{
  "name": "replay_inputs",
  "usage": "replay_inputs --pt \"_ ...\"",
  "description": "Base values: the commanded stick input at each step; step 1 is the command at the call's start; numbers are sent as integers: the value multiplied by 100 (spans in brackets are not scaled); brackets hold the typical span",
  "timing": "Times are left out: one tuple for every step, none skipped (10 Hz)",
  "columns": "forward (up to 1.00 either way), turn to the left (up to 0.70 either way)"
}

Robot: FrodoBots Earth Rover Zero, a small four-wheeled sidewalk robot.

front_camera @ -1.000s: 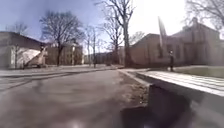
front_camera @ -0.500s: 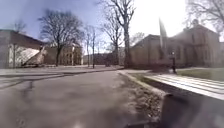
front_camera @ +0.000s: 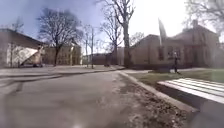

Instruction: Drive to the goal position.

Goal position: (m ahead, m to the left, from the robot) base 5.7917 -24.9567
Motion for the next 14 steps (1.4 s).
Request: replay_inputs --pt "85 0" --pt "85 0" --pt "85 0" --pt "85 0" --pt "85 0" --pt "85 0" --pt "85 0" --pt "85 0" --pt "85 0" --pt "85 0" --pt "85 0" --pt "85 0" --pt "85 0" --pt "85 0"
